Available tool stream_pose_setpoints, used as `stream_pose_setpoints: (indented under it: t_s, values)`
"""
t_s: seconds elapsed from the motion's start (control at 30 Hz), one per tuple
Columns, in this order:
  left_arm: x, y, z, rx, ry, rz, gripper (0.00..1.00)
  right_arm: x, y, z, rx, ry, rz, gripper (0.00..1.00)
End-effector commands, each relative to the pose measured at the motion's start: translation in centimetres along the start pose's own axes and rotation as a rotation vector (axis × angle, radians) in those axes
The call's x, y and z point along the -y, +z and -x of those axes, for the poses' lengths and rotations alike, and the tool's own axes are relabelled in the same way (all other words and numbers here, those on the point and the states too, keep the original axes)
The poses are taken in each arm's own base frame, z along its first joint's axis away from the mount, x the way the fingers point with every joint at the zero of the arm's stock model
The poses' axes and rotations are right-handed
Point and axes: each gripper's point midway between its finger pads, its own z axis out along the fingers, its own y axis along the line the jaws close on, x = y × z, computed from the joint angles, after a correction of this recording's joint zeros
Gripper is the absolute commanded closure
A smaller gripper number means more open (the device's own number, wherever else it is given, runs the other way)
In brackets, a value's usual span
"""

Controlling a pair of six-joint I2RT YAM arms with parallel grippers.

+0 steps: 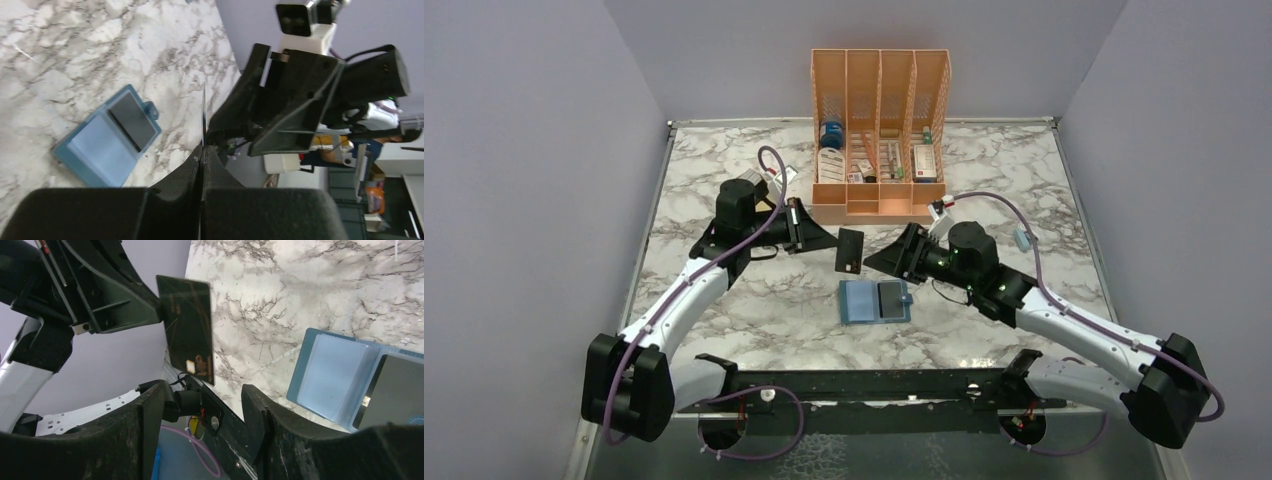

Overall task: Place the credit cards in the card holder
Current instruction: Pick up the credit card from the storage box.

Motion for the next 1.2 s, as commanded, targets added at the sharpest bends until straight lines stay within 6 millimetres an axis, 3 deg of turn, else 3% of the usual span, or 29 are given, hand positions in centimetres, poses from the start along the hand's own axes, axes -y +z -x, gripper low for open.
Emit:
stream_pose_setpoints:
  t_s: [0.0,0.33,0.57,0.73,0.83,1.0,1.17]
  values:
    - [4.1,-0.6,-0.4,0.006,-0.009,-0.190,1.00,-1.5,0.8,-0.4,-0.030,0.023,0.095,0.41]
    - [4.1,-0.7,-1.3,-0.003,-0.031,-0.200,1.00,-2.2,1.4,-1.0,-0.061,0.015,0.164,0.67]
    - [3.2,-0.4,-1.5,0.006,-0.060,-0.175,1.00,-2.0,1.0,-1.0,-0.040,0.007,0.172,0.98]
    - [2.2,-0.1,-1.7,0.011,-0.076,-0.148,0.66,-1.5,0.7,-1.2,-0.039,0.000,0.153,0.99]
    - [0.6,0.1,-1.9,0.003,-0.070,-0.077,0.55,-0.5,0.6,-1.4,-0.041,-0.015,0.112,0.99]
    - [-2.8,0.2,-2.3,-0.019,-0.001,0.098,0.49,1.8,0.2,-1.7,-0.030,-0.063,0.024,0.99]
    - [-5.1,0.6,-3.7,-0.075,-0.017,0.143,0.55,3.9,0.4,-2.5,-0.065,-0.096,-0.045,0.99]
